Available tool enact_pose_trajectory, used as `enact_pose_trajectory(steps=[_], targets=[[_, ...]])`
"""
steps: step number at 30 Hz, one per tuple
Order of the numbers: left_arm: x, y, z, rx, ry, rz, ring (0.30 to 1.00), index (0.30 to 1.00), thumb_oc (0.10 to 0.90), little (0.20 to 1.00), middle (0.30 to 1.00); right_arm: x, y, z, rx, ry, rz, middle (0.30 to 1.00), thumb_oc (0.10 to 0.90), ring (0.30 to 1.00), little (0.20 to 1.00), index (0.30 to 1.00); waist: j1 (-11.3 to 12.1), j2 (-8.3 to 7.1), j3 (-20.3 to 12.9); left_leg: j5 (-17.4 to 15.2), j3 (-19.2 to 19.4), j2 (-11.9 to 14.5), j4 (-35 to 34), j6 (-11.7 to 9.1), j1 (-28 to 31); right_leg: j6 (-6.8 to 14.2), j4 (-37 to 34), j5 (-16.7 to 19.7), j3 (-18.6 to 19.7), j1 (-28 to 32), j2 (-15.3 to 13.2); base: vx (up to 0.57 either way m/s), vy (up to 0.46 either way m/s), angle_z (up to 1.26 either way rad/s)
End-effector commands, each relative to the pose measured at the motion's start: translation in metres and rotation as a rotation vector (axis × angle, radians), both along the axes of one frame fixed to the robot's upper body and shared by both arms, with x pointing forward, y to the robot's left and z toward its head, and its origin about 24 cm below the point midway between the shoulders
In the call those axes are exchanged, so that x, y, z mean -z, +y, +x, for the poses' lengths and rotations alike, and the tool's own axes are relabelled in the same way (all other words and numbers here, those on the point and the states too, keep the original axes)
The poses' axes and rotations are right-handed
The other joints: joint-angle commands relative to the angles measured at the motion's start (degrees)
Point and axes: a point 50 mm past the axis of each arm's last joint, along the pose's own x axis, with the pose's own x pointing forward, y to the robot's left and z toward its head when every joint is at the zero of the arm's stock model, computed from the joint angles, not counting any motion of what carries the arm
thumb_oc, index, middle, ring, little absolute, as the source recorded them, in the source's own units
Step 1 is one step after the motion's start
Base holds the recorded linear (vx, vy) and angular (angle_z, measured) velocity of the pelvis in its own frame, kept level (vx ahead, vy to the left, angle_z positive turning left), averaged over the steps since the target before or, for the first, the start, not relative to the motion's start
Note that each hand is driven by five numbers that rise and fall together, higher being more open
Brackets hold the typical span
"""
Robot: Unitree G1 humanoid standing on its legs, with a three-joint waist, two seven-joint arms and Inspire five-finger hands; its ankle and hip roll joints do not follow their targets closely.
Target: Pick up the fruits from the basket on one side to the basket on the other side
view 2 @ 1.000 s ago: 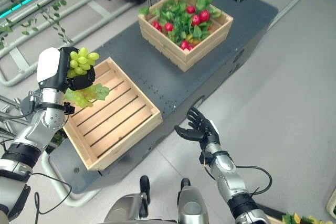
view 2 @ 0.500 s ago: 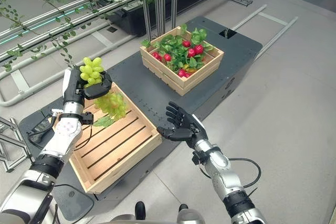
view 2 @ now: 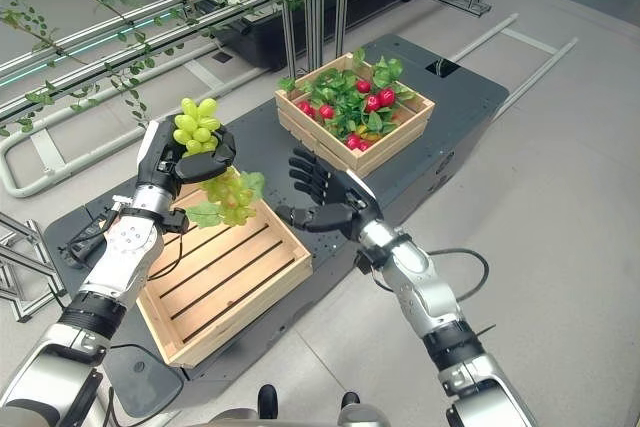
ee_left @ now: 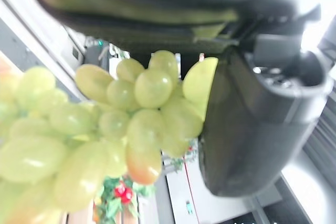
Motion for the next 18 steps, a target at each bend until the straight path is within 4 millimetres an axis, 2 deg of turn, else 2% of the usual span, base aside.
enact_pose_trajectory(steps=[1,7,12,18], targets=[[-0.075,-0.024,0.016,0.13,-0.255,-0.022,0.3,0.3,0.4,0.3,0.3,-0.013,0.019,0.0,-0.044,-0.022,0.09,0.9,0.8,0.9,0.9,0.9,1.5,0.14,-10.2,-1.3,-1.1,-0.3,0.0,-1.7,-1.1,-0.4,0.4,5.5,-0.3,-3.6,-2.4,0.0,-0.037,0.03],[-0.086,-0.043,0.019,0.225,-0.251,0.033,0.3,0.3,0.4,0.3,0.3,-0.014,0.037,0.006,-0.073,0.066,0.141,0.9,0.8,0.9,0.9,0.9,2.3,0.03,-10.8,-1.4,-1.4,-0.1,0.0,-1.8,-0.9,-0.5,0.2,5.5,-0.8,-3.1,-2.5,0.0,-0.021,0.02],[-0.093,-0.05,0.019,0.283,-0.259,0.031,0.3,0.3,0.4,0.3,0.3,-0.012,0.049,0.007,-0.109,0.118,0.146,0.9,0.8,0.9,0.9,0.9,2.7,-0.05,-11.0,-1.5,-1.7,-0.1,0.0,-1.7,-1.0,-0.5,0.0,5.4,-0.8,-3.0,-2.5,0.0,-0.004,0.01],[-0.1,-0.065,0.011,0.381,-0.293,0.0,0.3,0.3,0.4,0.3,0.3,0.007,0.062,-0.001,-0.18,0.228,0.127,0.9,0.8,0.9,0.9,0.9,3.0,-0.4,-11.4,-1.4,-1.9,0.0,0.0,-1.8,-1.1,-0.5,0.0,5.5,-0.8,-3.1,-2.5,0.0,-0.01,0.03]])
